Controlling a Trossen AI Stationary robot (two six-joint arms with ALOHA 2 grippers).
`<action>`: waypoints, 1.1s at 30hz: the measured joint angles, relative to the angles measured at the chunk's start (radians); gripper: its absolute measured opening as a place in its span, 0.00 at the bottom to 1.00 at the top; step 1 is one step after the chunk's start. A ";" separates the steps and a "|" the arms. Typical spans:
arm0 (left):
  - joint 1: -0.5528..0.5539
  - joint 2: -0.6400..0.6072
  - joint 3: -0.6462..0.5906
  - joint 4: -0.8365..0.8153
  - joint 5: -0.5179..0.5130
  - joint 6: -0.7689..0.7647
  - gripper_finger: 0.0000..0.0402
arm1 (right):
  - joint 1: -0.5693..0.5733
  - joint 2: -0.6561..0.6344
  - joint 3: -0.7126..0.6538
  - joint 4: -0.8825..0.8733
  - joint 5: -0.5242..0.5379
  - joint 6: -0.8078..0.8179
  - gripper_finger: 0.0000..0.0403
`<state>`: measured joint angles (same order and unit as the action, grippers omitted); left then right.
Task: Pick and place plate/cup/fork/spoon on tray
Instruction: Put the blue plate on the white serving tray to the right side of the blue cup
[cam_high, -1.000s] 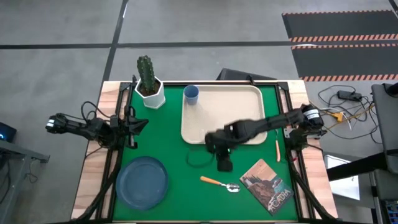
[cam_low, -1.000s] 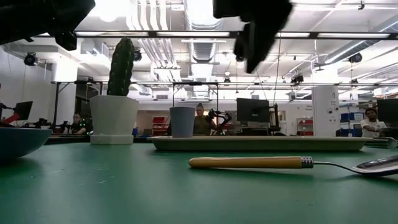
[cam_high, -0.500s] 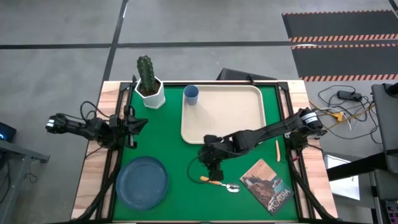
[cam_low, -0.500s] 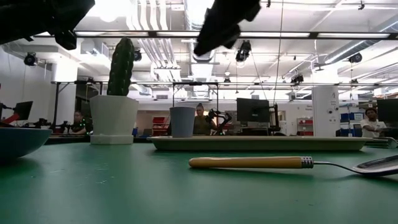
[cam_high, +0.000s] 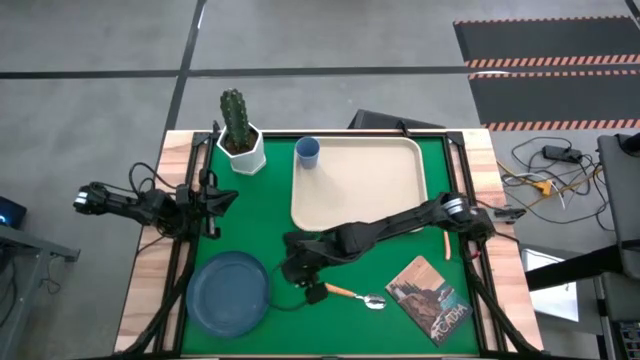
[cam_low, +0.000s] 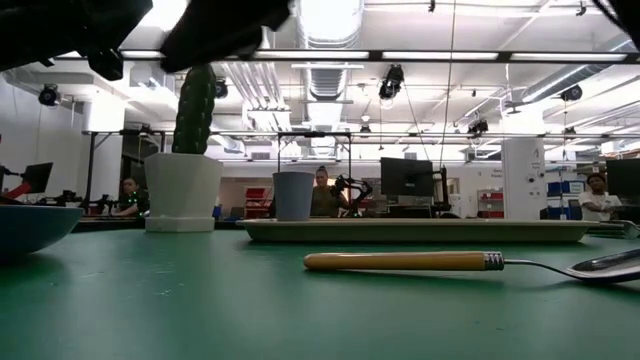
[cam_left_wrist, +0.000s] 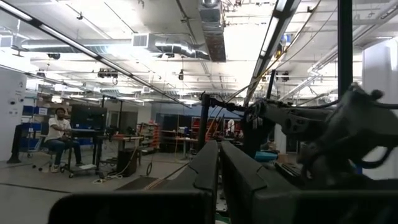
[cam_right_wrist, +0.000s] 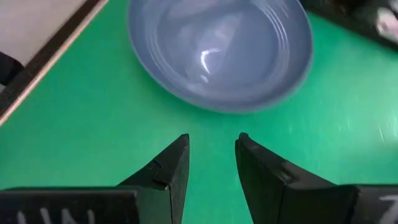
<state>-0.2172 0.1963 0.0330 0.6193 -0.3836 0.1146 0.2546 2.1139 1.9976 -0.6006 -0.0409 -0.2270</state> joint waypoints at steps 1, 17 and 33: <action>0.000 0.000 0.000 0.000 0.000 0.000 0.00 | -0.002 0.029 0.043 -0.014 -0.012 -0.020 0.29; 0.000 0.000 0.000 0.000 0.002 0.000 0.00 | -0.017 0.347 0.352 -0.011 -0.228 -0.253 0.29; 0.000 0.006 0.000 0.000 0.002 0.001 0.00 | -0.029 0.432 0.352 0.138 -0.330 -0.309 0.29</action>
<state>-0.2173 0.2028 0.0330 0.6195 -0.3816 0.1158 0.2251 2.5461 2.3493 -0.4628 -0.3710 -0.5358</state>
